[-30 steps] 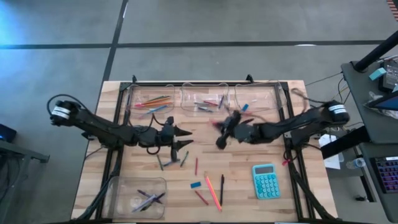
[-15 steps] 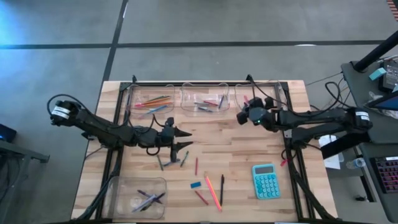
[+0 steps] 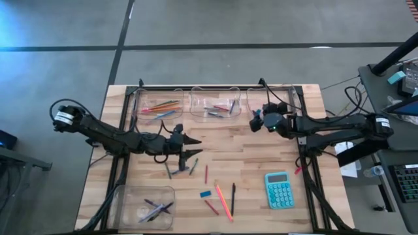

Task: Sort crayons/erasers/pens/pencils in bins
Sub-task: Put the gray crayon into the top middle transparent bin

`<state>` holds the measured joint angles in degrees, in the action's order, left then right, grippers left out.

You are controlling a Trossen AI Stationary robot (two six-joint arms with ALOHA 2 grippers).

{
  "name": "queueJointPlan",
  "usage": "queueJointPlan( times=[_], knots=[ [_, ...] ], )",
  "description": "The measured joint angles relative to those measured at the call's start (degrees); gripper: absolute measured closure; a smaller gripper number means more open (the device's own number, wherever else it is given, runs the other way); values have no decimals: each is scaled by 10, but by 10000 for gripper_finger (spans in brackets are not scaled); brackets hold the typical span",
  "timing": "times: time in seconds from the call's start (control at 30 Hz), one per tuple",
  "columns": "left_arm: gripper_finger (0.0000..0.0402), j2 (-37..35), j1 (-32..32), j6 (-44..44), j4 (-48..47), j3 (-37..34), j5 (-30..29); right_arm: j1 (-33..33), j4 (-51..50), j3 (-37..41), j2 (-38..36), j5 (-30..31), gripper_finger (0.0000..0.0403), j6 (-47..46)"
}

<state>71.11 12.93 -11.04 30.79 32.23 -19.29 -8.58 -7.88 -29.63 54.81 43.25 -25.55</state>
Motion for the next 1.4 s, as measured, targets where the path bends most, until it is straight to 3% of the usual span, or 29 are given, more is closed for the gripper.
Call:
queueJointPlan(
  times=[0.17, 0.4, 0.57, 0.73, 1.4],
  knots=[
    [253, -14, 5, -12, -43, 1, 44, 45, 17, 0, 0, -20, 116, 17],
    [253, -58, 8, -141, -411, 72, 43, 161, 105, 0, 1, -28, 128, 79],
    [253, -38, 10, -200, -583, 96, 59, 213, 166, 0, 4, -28, 139, 122],
    [253, 11, 10, -201, -596, 99, 113, 226, 180, 0, 4, -27, 147, 134],
    [253, 214, 10, -126, -645, 190, 133, 226, 180, 0, 5, -27, 154, 132]
  ],
)
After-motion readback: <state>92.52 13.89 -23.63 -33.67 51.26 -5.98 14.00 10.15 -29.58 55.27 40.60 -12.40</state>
